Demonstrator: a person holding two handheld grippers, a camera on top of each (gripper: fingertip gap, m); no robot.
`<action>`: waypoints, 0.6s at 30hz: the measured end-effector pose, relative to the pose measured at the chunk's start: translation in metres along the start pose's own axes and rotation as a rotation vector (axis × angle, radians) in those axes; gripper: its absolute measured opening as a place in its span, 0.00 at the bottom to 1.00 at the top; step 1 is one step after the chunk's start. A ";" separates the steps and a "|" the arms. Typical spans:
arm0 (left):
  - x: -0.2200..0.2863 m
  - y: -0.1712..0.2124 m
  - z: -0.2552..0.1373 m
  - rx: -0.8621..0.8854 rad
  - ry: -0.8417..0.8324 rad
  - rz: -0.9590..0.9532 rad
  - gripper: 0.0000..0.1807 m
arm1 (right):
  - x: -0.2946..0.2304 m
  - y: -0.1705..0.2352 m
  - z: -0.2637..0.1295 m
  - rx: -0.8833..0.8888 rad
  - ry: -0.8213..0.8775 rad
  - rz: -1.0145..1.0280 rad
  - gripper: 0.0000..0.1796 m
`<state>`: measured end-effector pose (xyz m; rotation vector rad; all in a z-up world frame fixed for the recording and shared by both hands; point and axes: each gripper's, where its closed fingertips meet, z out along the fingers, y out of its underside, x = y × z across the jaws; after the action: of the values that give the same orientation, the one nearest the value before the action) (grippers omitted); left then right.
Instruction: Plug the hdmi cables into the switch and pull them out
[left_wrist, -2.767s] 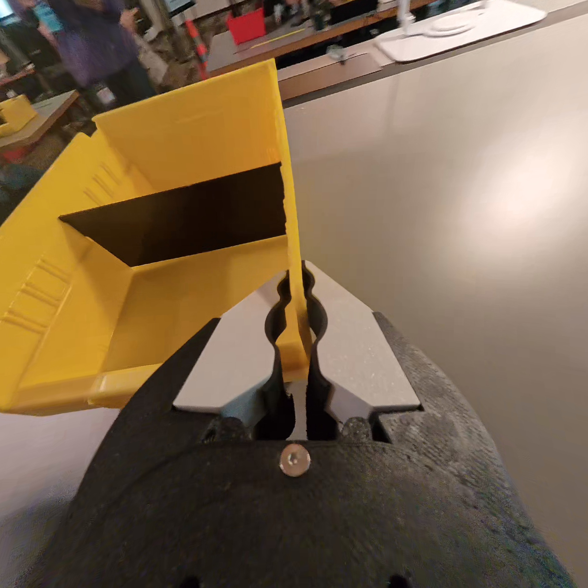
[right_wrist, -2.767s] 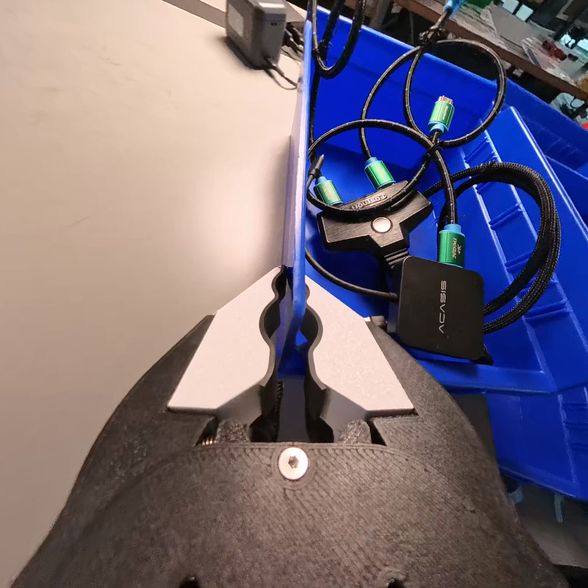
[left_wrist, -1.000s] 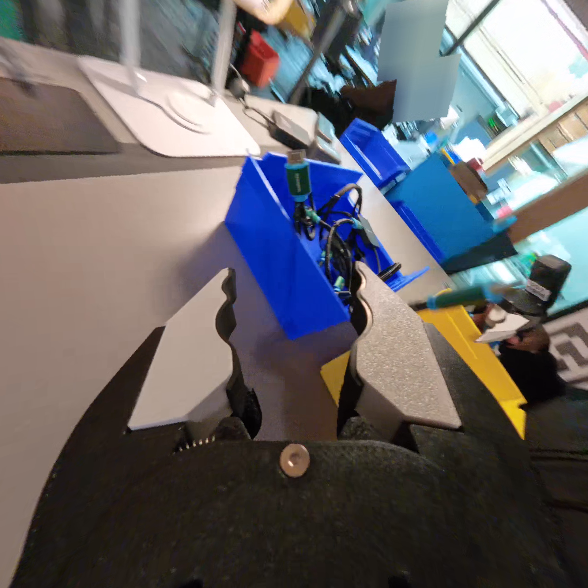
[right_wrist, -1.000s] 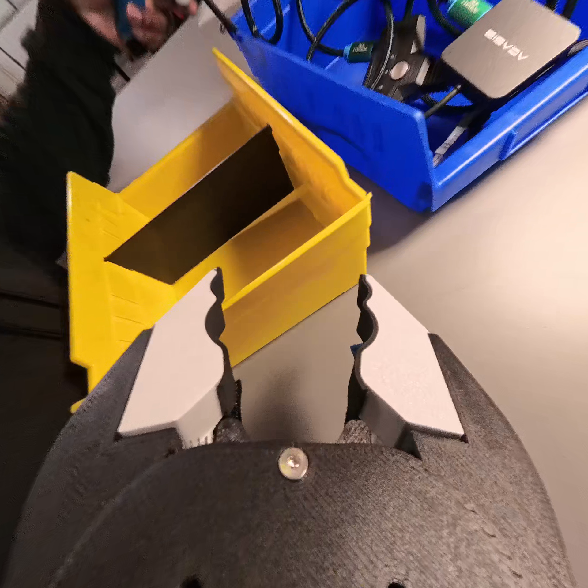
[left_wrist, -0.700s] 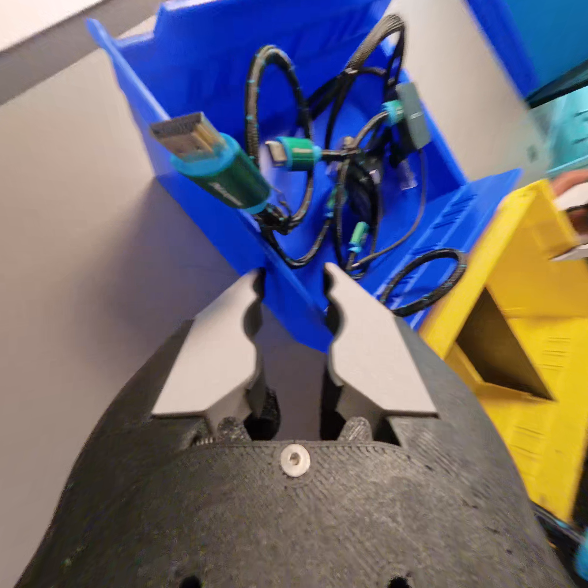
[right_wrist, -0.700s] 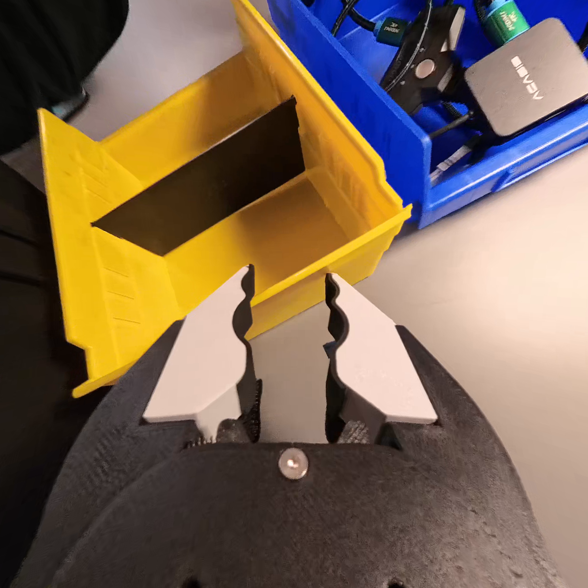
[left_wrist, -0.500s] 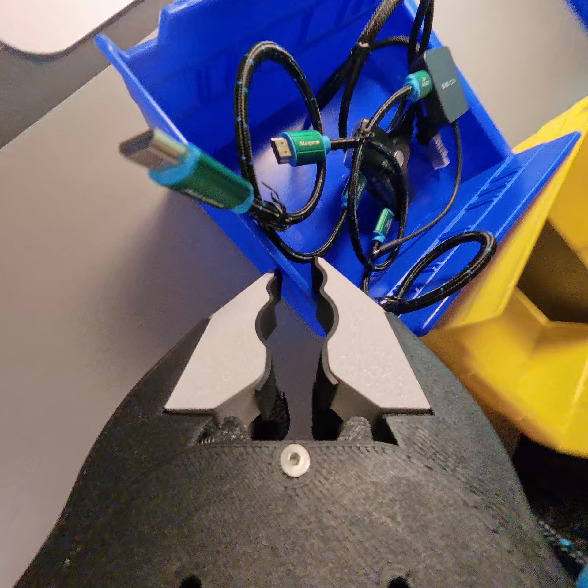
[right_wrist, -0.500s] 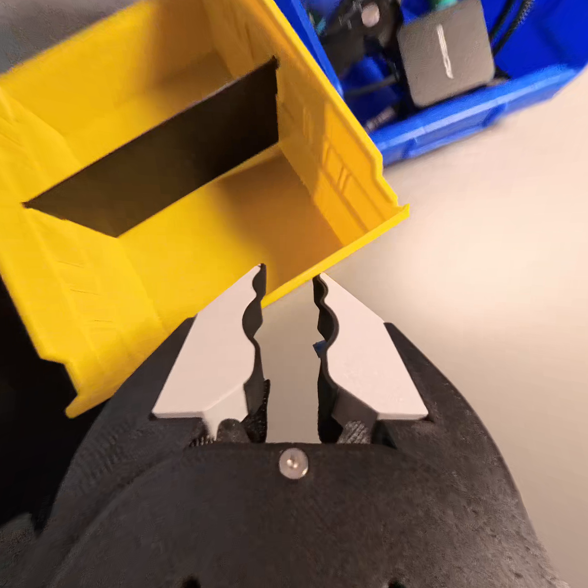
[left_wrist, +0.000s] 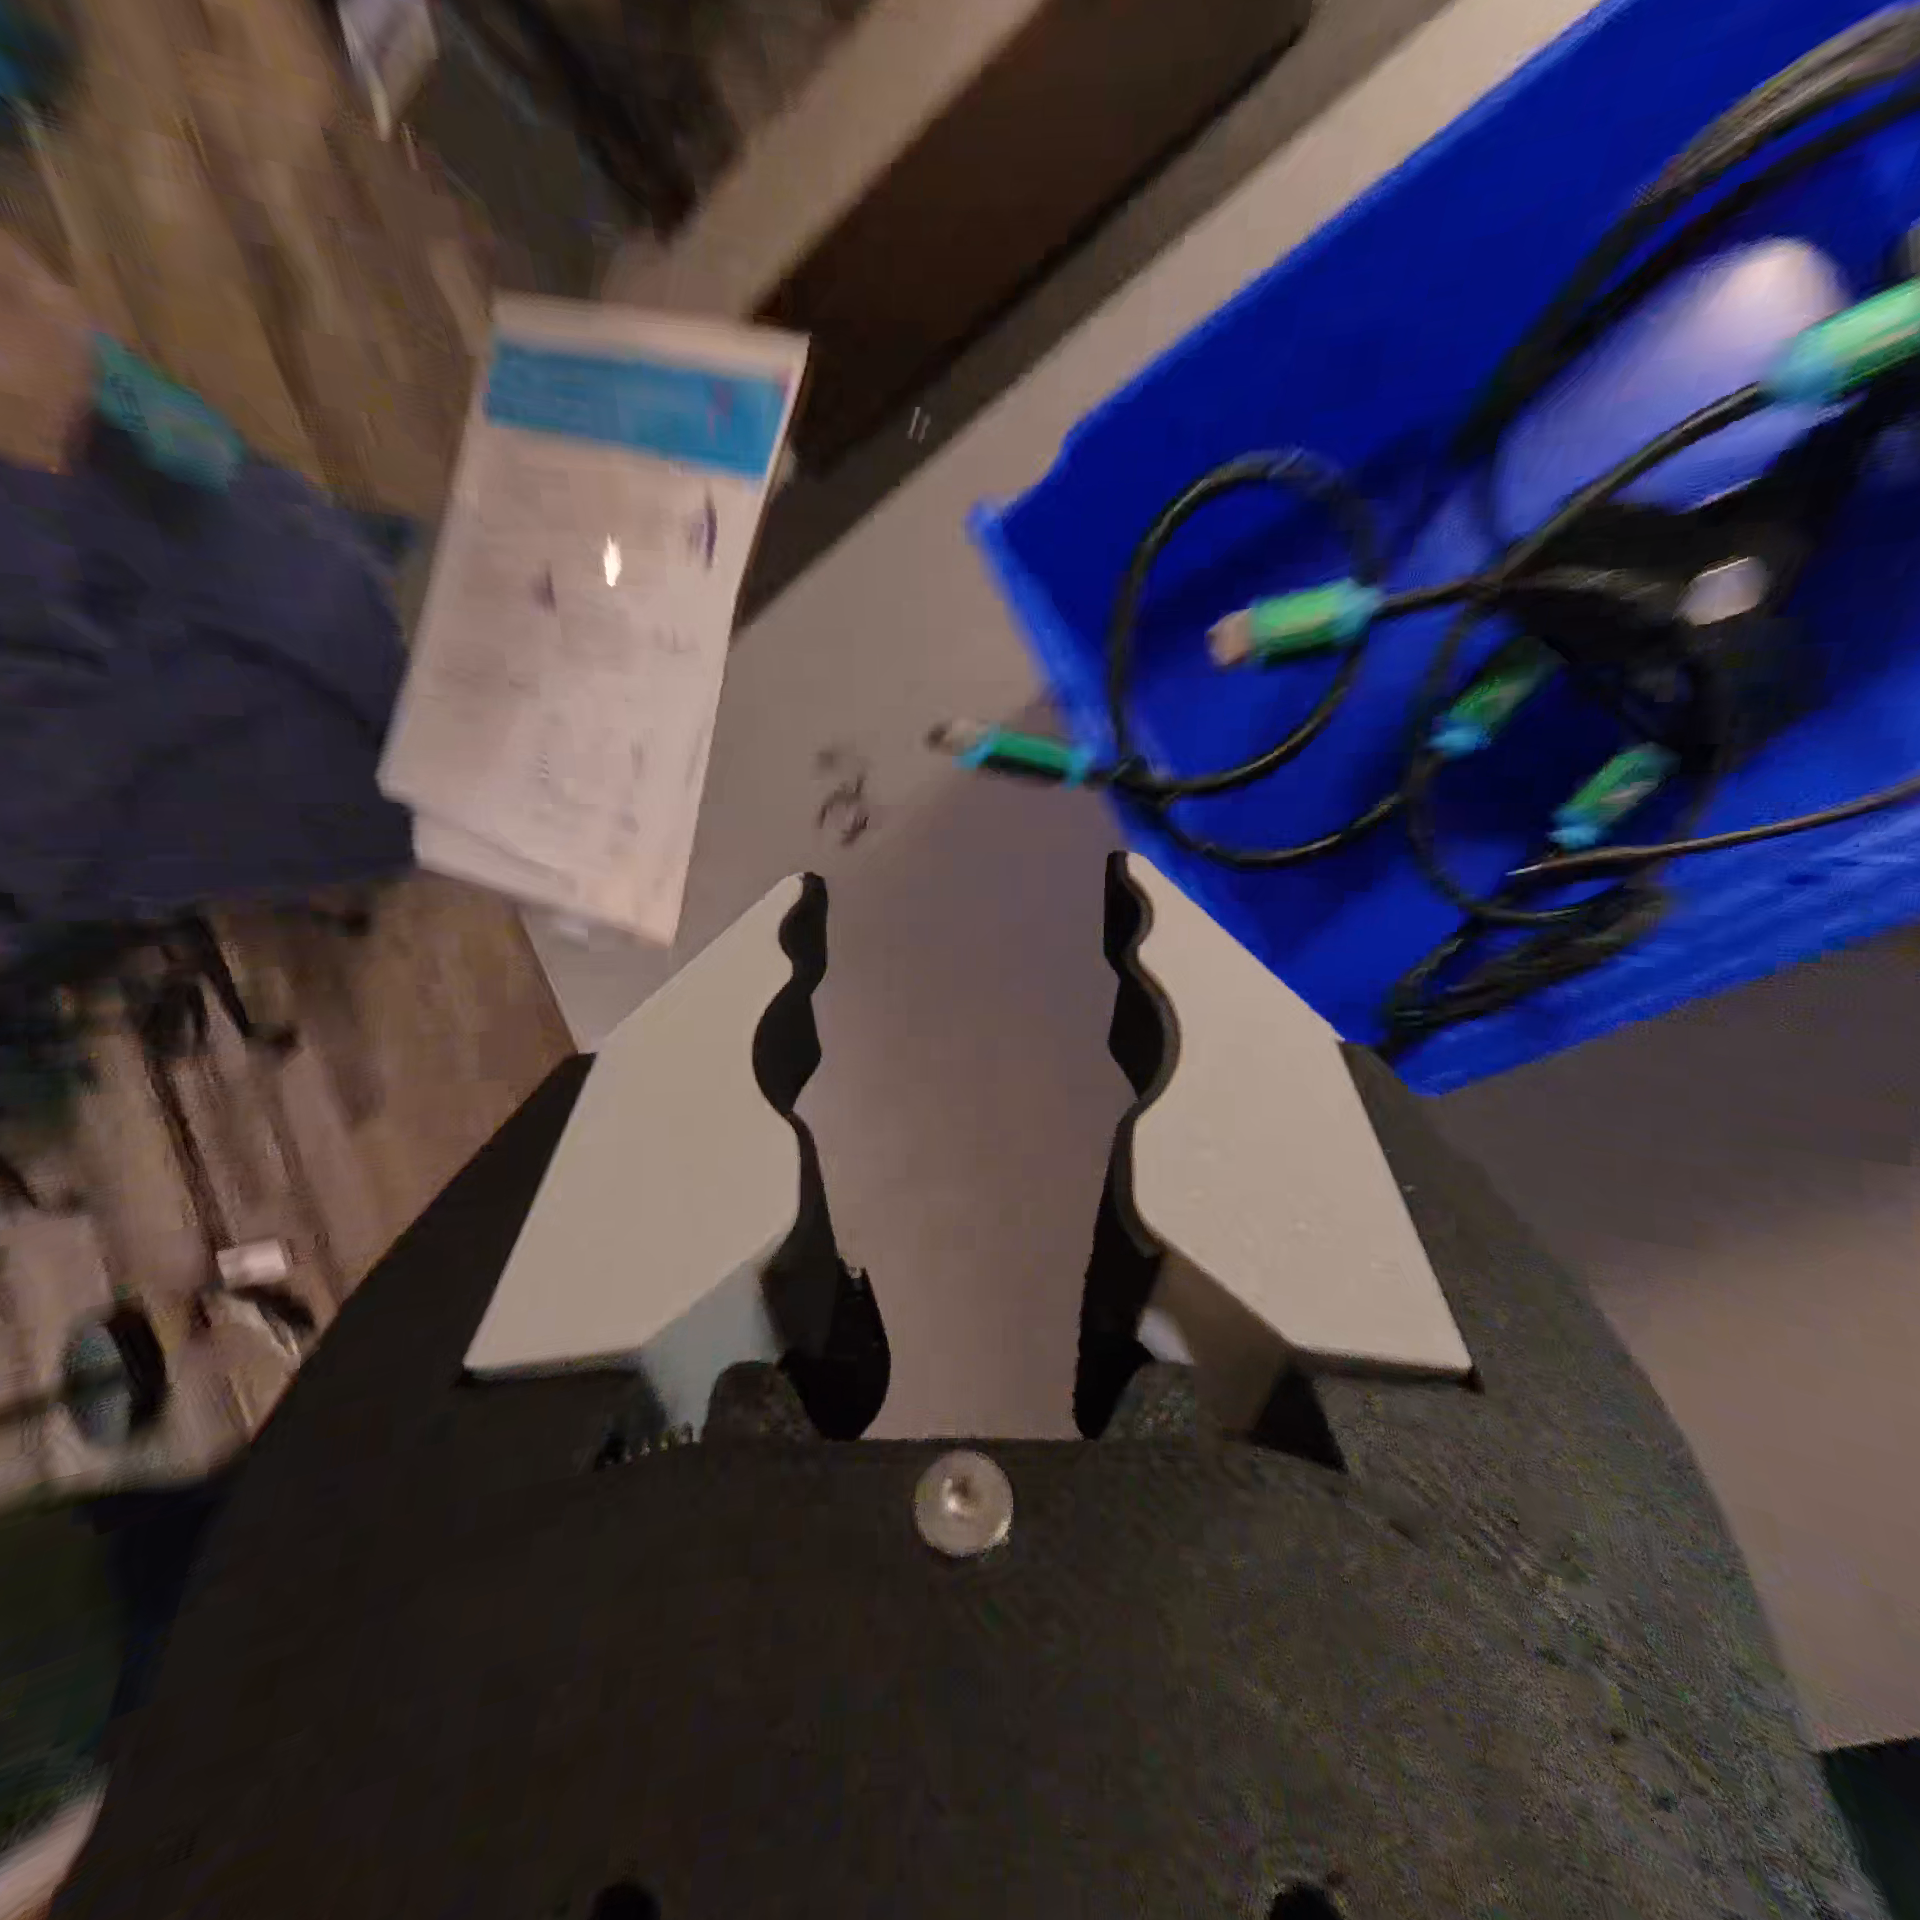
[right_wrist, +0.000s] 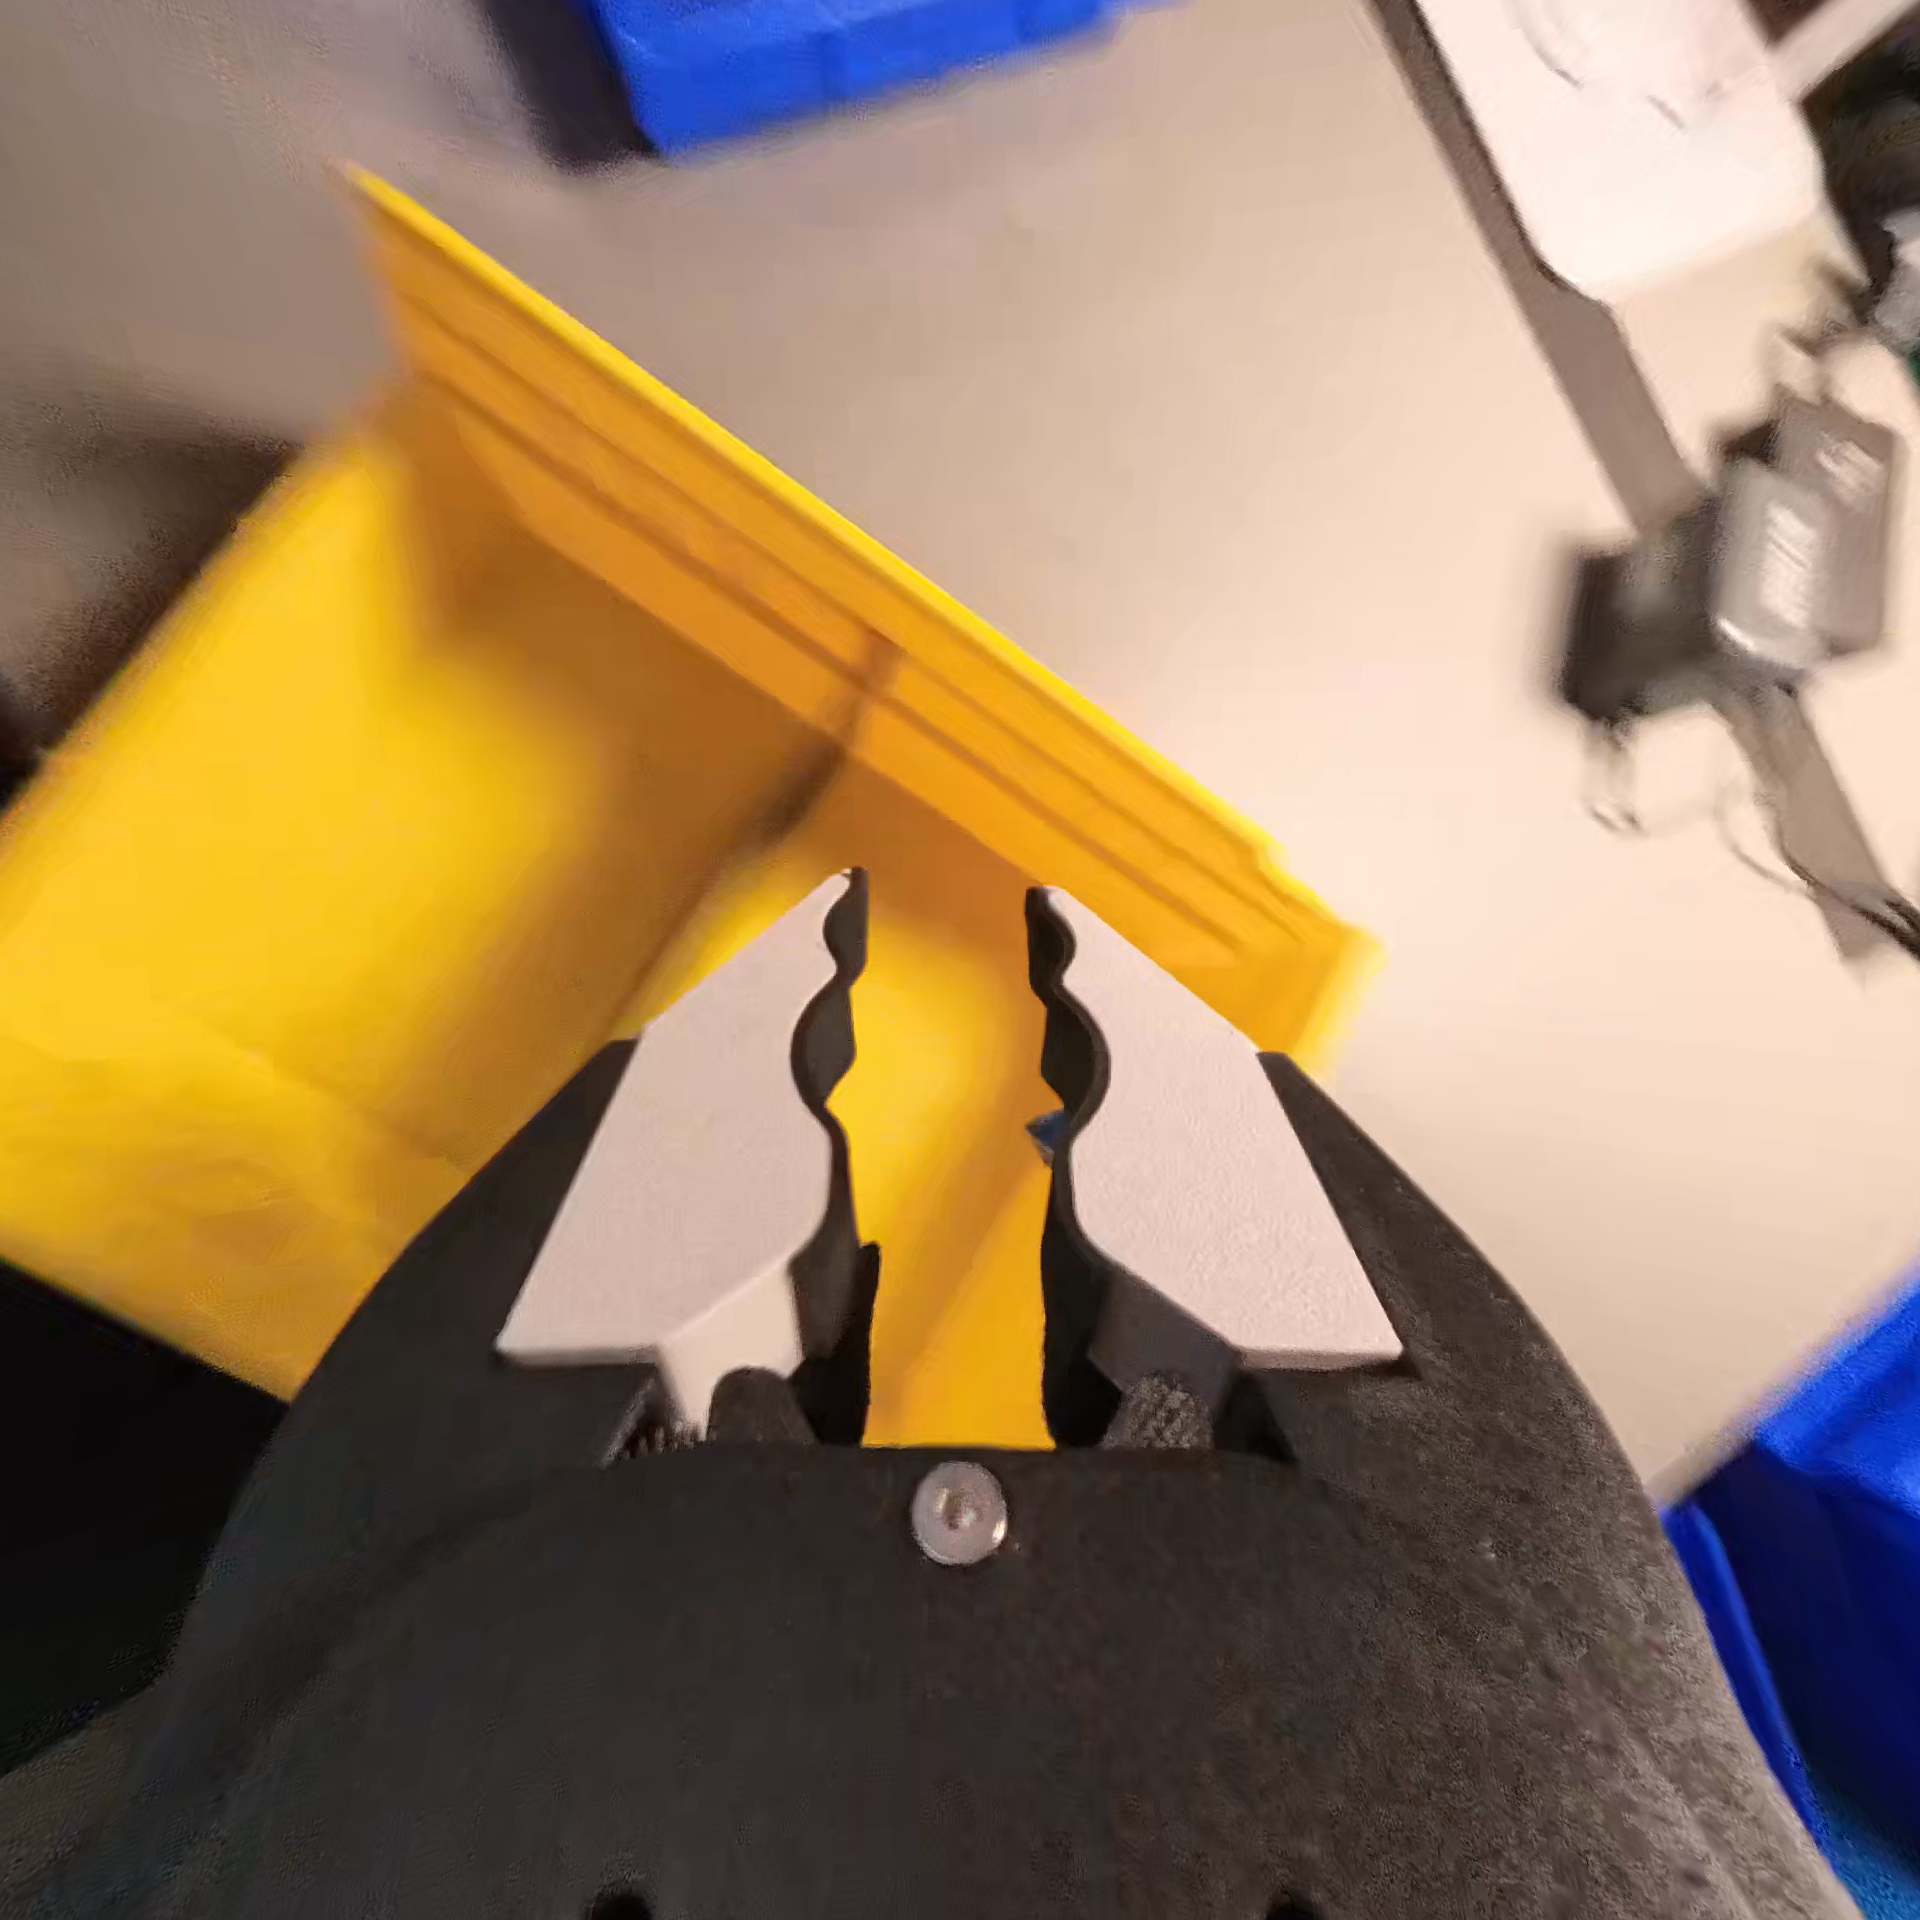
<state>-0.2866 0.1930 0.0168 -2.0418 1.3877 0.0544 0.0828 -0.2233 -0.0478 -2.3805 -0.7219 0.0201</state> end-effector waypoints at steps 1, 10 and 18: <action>0.022 -0.022 -0.017 0.071 0.028 0.057 0.31 | -0.025 -0.014 0.010 0.019 -0.076 -0.017 0.19; 0.294 -0.047 0.017 0.078 0.547 0.540 0.24 | -0.147 -0.032 0.117 -0.160 -0.355 -0.137 0.36; 0.282 0.012 0.011 0.040 0.609 0.577 0.08 | -0.145 0.001 0.103 -0.241 -0.387 -0.339 0.27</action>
<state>-0.1701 -0.0335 -0.1053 -1.6175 2.2960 -0.3714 -0.0594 -0.2368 -0.1540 -2.4734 -1.3733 0.2699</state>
